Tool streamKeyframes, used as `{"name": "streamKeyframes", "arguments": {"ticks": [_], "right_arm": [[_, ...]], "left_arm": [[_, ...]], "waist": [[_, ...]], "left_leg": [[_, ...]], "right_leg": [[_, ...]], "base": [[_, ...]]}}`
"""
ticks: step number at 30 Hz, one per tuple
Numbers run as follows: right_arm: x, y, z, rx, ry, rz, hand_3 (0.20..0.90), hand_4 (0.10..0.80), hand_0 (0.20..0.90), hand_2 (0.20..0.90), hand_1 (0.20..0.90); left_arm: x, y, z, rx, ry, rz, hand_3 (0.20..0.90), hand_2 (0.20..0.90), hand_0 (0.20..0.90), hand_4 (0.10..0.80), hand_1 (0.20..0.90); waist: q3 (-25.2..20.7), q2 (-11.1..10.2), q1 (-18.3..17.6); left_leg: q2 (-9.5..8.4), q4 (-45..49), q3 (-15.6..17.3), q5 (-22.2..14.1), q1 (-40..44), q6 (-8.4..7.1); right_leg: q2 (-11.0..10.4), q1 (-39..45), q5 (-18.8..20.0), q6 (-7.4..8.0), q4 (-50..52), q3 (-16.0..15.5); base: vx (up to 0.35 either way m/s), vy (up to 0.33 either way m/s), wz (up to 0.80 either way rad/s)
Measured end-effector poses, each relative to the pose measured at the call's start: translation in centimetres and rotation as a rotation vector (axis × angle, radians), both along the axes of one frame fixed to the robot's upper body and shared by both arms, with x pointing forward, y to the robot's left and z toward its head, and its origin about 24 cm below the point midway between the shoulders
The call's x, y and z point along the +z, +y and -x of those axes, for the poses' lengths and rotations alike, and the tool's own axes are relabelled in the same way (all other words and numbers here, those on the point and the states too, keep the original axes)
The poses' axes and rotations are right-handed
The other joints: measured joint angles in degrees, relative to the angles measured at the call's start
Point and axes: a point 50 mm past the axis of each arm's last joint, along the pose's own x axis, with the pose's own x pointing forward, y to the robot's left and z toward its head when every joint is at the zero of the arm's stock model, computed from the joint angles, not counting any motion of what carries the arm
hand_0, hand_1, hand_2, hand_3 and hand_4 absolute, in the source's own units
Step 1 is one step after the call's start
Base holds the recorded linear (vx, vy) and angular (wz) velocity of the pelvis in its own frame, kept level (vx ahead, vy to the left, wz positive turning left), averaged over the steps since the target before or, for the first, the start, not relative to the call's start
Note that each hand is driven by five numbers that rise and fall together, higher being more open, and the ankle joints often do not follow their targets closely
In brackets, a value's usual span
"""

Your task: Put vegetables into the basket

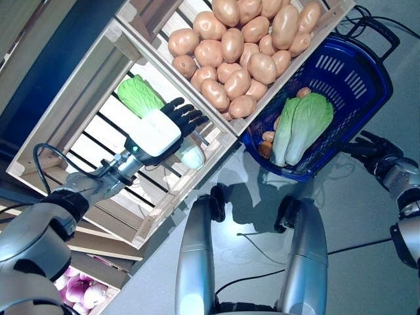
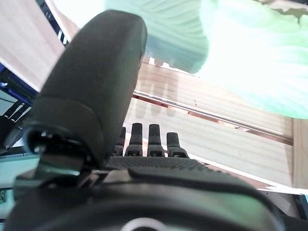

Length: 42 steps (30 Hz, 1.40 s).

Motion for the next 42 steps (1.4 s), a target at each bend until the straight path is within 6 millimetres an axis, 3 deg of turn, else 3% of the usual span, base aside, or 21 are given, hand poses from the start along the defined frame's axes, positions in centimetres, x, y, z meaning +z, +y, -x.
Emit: {"name": "streamKeyframes", "arguments": {"ticks": [10, 16, 27, 28, 36, 42], "right_arm": [[0.7, 0.3, -0.4, 0.019, -0.007, 0.02, 0.9, 0.8, 0.9, 0.9, 0.9], [1.7, 0.7, -1.0, 0.038, -0.025, 0.037, 0.9, 0.8, 0.9, 0.9, 0.9], [2.0, 0.9, -1.1, 0.044, -0.026, 0.047, 0.9, 0.8, 0.9, 0.9, 0.9], [2.0, 0.9, -1.2, 0.045, -0.027, 0.047, 0.9, 0.8, 0.9, 0.9, 0.9], [2.3, 1.0, -1.3, 0.048, -0.036, 0.047, 0.9, 0.8, 0.9, 0.9, 0.9], [2.3, 0.9, -1.3, 0.046, -0.035, 0.047, 0.9, 0.8, 0.9, 0.9, 0.9]], "left_arm": [[-0.2, -0.3, -1.4, 0.127, 0.19, 0.012, 0.9, 0.9, 0.9, 0.8, 0.9], [1.7, -1.6, -2.5, 0.139, 0.284, 0.048, 0.9, 0.9, 0.9, 0.8, 0.9], [3.4, -2.8, -3.2, 0.145, 0.406, 0.089, 0.9, 0.9, 0.9, 0.8, 0.9], [3.5, -2.9, -3.2, 0.146, 0.413, 0.09, 0.3, 0.3, 0.3, 0.4, 0.3], [5.2, -3.7, -3.8, 0.15, 0.416, 0.084, 0.3, 0.3, 0.3, 0.4, 0.3], [5.1, -3.6, -3.9, 0.177, 0.436, 0.07, 0.3, 0.3, 0.3, 0.4, 0.3]], "waist": [[0.01, -0.05, -0.18], [-0.01, -0.06, -0.08], [-0.03, -0.07, -0.21], [-0.03, -0.07, -0.23], [-0.05, -0.42, -0.37], [-0.04, -0.48, -0.73]], "left_leg": [[0.19, 1.36, 0.26, -0.26, -3.1, 0.39], [0.2, 1.57, 0.21, -0.33, -3.62, 0.43], [0.2, 0.72, 0.34, -0.3, -3.41, 0.49], [0.2, 0.68, 0.34, -0.3, -3.39, 0.49], [0.2, 0.71, 0.4, -0.36, -3.35, 0.68], [0.21, 0.57, 0.43, -0.5, -2.5, 0.84]], "right_leg": [[0.46, -3.3, 0.64, 0.71, 0.66, 0.95], [0.65, -3.78, 0.79, 0.92, 0.35, 1.13], [1.0, -3.75, 1.12, 0.87, -0.52, 1.31], [1.02, -3.71, 1.21, 1.02, -0.62, 1.31], [1.08, -3.42, 1.71, 1.31, -1.15, 1.32], [1.07, -2.44, 1.75, 1.38, -1.47, 1.21]], "base": [[-0.041, 0.0, -0.03], [-0.017, -0.001, -0.02], [-0.001, 0.002, -0.01], [0.0, 0.0, 0.0], [0.0, 0.0, 0.0], [0.0, 0.0, 0.0]]}}
